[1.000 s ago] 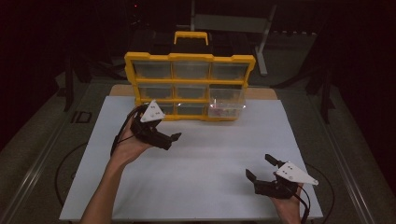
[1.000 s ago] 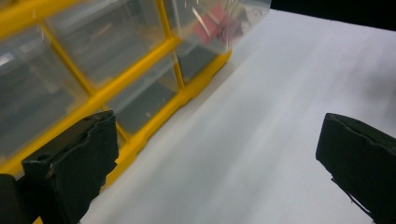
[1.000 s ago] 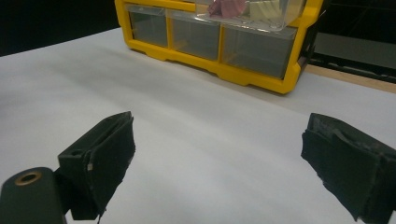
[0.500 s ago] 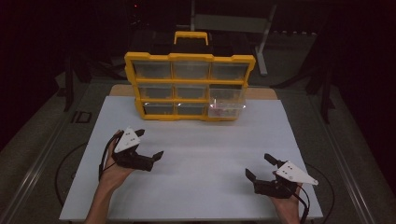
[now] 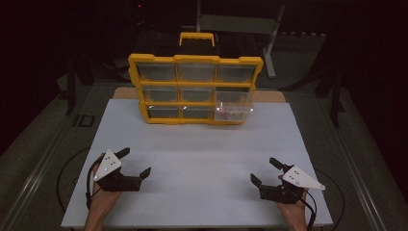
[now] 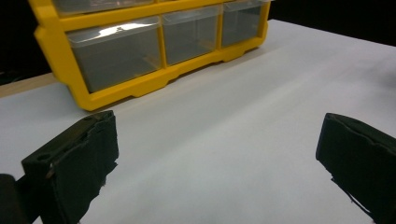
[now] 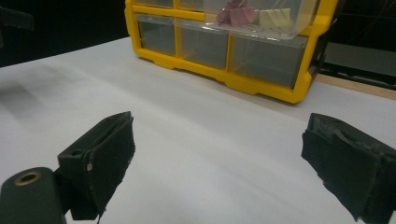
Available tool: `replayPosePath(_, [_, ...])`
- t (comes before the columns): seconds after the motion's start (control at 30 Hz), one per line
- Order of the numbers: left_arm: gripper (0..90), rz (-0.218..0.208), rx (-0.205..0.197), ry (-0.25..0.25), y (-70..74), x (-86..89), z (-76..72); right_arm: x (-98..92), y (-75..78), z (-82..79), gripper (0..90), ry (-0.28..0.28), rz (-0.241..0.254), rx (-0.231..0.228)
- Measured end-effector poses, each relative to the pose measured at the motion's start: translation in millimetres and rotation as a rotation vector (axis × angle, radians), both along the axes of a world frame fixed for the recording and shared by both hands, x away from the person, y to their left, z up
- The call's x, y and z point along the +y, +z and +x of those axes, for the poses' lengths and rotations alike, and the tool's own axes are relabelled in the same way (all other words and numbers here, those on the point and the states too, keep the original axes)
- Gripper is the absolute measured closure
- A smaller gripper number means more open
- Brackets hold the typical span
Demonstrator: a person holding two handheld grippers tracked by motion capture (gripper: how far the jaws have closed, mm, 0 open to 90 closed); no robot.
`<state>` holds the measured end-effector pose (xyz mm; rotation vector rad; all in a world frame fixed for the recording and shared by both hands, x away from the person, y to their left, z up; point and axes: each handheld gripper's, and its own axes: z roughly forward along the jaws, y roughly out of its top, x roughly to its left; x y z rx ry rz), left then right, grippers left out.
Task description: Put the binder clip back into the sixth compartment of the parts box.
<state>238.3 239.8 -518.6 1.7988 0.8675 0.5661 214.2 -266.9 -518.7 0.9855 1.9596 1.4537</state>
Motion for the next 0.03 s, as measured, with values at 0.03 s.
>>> replayPosePath(0.03, [0.0, -0.009, -0.002, 0.006, 0.1, 1.4, -0.5, 0.7, -0.1, 0.2, 8.8, 0.003, -0.001, -0.001])
